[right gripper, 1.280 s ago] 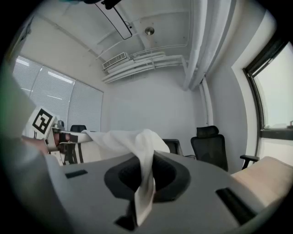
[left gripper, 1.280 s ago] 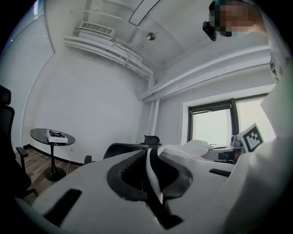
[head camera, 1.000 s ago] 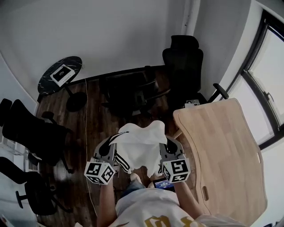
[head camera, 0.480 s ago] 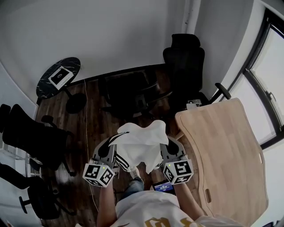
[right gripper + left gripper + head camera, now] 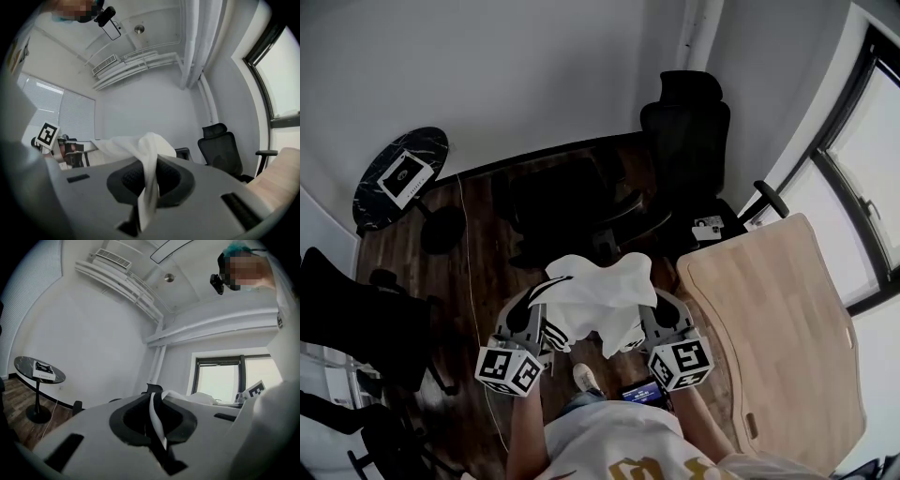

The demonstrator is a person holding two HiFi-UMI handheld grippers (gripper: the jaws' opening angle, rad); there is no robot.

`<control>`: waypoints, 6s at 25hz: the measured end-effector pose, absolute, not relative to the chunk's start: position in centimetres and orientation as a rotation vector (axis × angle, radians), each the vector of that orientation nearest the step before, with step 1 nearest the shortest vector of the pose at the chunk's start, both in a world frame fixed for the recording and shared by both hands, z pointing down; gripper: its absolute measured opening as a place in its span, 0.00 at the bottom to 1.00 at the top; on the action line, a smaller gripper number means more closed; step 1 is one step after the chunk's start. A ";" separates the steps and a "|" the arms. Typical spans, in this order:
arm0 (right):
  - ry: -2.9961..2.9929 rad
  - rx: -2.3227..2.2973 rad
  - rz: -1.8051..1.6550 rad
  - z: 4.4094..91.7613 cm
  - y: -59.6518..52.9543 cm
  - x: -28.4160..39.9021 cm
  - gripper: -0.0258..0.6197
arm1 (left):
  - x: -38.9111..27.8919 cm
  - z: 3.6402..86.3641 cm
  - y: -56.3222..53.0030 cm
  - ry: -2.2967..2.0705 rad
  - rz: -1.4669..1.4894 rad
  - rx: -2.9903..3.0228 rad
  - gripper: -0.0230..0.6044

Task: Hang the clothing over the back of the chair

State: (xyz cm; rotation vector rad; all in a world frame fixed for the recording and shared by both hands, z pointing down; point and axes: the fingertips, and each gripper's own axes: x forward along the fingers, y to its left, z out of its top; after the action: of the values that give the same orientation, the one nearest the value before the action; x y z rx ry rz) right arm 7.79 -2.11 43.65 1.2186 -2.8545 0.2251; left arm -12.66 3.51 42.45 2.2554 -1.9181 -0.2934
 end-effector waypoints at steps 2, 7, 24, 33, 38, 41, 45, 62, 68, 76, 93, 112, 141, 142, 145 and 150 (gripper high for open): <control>-2.840 1.236 0.220 43.8 -3.6 6.4 0.08 | -14.2 42.6 1.9 -1.904 -0.289 2.270 0.09; -2.813 1.294 0.197 43.6 -6.2 3.7 0.08 | -16.9 42.4 -0.9 -1.919 -0.264 2.315 0.09; -2.827 1.349 0.119 41.0 -8.8 2.6 0.08 | -18.1 39.8 -4.8 -1.896 -0.360 2.389 0.09; -2.892 1.346 0.052 37.0 -8.9 2.3 0.08 | -18.4 35.9 -4.2 -1.881 -0.467 2.434 0.09; -2.920 1.329 -0.015 34.5 -9.8 1.7 0.08 | -18.9 33.5 -4.6 -1.866 -0.504 2.469 0.09; -2.928 1.310 -0.076 33.1 -10.6 1.2 0.08 | -19.4 32.3 -5.0 -1.867 -0.520 2.486 0.09; -2.920 1.263 -0.175 31.2 -11.8 0.5 0.08 | -20.1 31.0 -5.8 -1.867 -0.511 2.521 0.09; -2.915 1.167 -0.297 26.8 -18.8 -2.4 0.08 | -22.7 27.5 -12.7 -1.848 -0.510 2.546 0.09; -2.893 1.118 -0.345 26.8 -22.7 -3.5 0.08 | -23.6 27.9 -16.5 -1.830 -0.466 2.551 0.09; -2.886 1.063 -0.321 28.3 -28.3 -5.1 0.09 | -25.1 30.7 -22.3 -1.821 -0.430 2.493 0.09; -2.807 0.820 -0.133 37.5 -39.5 -7.8 0.09 | -27.0 40.9 -32.8 -1.827 -0.059 2.348 0.09; -2.631 0.290 0.078 52.1 -42.9 -11.1 0.10 | -26.8 56.2 -34.7 -1.523 0.483 2.190 0.09; -2.192 -0.492 0.559 61.6 -36.2 -8.5 0.37 | -24.9 65.4 -28.9 -0.957 0.715 2.098 0.45; -2.191 -0.497 0.564 61.5 -36.2 -8.4 0.37 | -25.0 65.3 -28.8 -0.955 0.706 2.095 0.46; -2.203 -0.473 0.559 61.1 -36.6 -8.5 0.39 | -25.4 65.0 -28.6 -0.956 0.687 2.092 0.48; -2.260 -0.398 0.525 59.9 -37.7 -8.7 0.41 | -25.8 64.0 -28.7 -1.002 0.636 2.114 0.49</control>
State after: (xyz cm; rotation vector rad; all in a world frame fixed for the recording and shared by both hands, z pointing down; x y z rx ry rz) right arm -8.66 -37.69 59.91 -0.3975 -2.2603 0.5250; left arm -25.83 -28.67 63.96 2.1144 -1.0023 0.6358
